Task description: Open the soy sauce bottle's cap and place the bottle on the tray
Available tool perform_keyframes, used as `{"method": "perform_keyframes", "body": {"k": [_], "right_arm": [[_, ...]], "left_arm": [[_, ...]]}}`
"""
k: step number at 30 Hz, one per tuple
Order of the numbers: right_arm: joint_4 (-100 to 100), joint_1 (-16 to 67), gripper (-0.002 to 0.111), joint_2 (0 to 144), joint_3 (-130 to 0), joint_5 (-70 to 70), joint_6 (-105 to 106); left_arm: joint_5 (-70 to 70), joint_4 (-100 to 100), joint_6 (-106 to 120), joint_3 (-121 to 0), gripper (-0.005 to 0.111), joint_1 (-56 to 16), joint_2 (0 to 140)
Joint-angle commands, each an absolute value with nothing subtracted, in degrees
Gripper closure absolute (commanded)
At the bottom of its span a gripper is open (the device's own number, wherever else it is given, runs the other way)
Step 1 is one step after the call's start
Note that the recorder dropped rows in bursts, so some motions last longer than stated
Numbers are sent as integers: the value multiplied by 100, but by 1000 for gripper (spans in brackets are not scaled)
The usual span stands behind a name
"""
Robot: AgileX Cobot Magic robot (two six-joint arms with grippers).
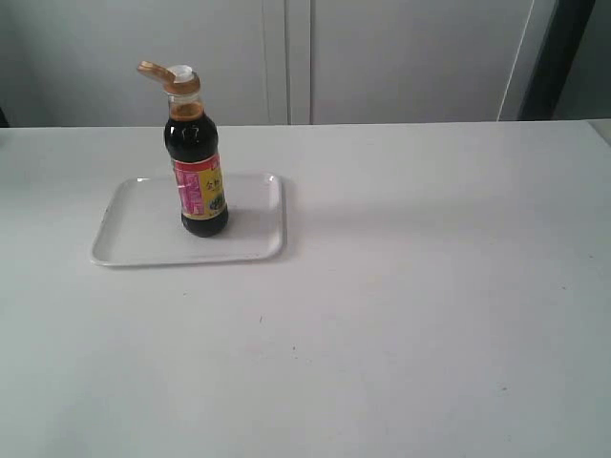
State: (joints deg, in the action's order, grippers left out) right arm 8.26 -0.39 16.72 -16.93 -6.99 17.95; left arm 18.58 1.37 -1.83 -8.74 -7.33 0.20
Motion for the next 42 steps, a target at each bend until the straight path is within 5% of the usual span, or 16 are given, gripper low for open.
{"method": "perform_keyframes", "body": {"k": [1, 11, 42], "right_arm": [[836, -39, 108, 1645, -1672, -639, 1769], [836, -39, 108, 1645, -1672, -639, 1769], [836, -39, 108, 1645, -1673, -629, 1769]], "left_arm": [[1568, 0, -182, -440, 107, -528, 0], [1377, -81, -448, 0, 107, 0, 0], [1322, -81, -400, 0, 107, 7, 0]]}}
